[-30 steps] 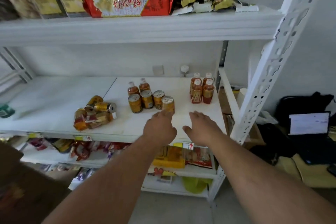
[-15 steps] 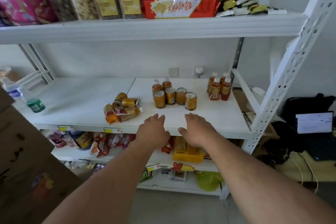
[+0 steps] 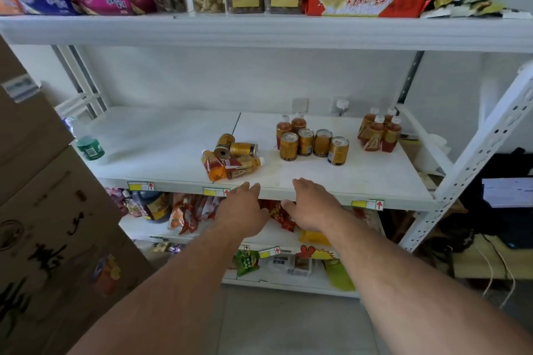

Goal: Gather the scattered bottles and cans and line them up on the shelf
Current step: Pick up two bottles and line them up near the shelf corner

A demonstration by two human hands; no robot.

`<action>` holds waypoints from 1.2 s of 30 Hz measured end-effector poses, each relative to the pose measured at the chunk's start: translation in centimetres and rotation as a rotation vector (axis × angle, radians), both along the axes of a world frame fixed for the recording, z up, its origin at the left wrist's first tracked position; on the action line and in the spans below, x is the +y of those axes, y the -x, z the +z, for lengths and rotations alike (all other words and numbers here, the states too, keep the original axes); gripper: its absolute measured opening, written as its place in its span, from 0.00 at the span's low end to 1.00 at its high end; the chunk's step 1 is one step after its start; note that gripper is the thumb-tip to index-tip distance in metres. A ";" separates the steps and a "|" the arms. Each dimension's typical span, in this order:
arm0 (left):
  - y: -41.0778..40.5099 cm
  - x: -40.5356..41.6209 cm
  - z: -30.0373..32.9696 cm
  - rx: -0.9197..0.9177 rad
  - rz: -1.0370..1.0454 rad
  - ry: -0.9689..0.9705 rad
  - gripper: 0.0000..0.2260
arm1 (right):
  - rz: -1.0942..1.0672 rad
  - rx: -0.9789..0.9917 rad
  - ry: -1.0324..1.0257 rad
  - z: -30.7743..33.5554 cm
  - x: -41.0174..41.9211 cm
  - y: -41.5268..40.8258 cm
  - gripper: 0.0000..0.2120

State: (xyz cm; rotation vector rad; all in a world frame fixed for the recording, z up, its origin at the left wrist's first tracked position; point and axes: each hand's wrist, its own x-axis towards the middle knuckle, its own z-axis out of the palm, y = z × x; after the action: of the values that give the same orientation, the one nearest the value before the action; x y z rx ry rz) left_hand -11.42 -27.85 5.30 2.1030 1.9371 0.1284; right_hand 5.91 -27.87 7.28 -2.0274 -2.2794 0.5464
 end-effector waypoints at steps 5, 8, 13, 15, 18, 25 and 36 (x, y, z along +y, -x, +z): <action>0.5 2.4 -0.5 -0.004 -0.008 0.010 0.34 | -0.002 0.005 0.003 -0.6 2.5 0.6 0.34; 0.2 4.6 -0.4 0.011 -0.019 -0.009 0.32 | -0.011 0.016 -0.011 -0.6 4.6 0.0 0.33; -0.7 8.6 0.3 0.013 -0.027 -0.031 0.31 | -0.040 0.044 -0.019 -0.5 8.9 -1.2 0.33; -1.0 10.1 0.6 -0.005 -0.021 -0.033 0.32 | -0.045 0.045 -0.023 -0.4 10.5 -1.6 0.33; -1.6 12.3 0.7 -0.021 0.000 -0.019 0.32 | -0.040 0.045 -0.041 -0.6 13.0 -2.5 0.32; -3.1 17.5 0.7 -0.056 -0.021 0.010 0.33 | -0.078 0.054 -0.024 -0.8 17.1 -4.5 0.27; -4.7 27.7 0.2 -0.095 -0.046 0.017 0.34 | -0.208 0.122 -0.040 -1.0 25.6 -5.9 0.30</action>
State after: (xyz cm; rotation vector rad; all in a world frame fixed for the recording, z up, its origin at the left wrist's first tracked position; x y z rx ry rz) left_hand -6.76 -0.17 5.50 2.0890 1.8287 0.1976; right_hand 11.84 -2.28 6.28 -2.1149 -1.9662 0.5859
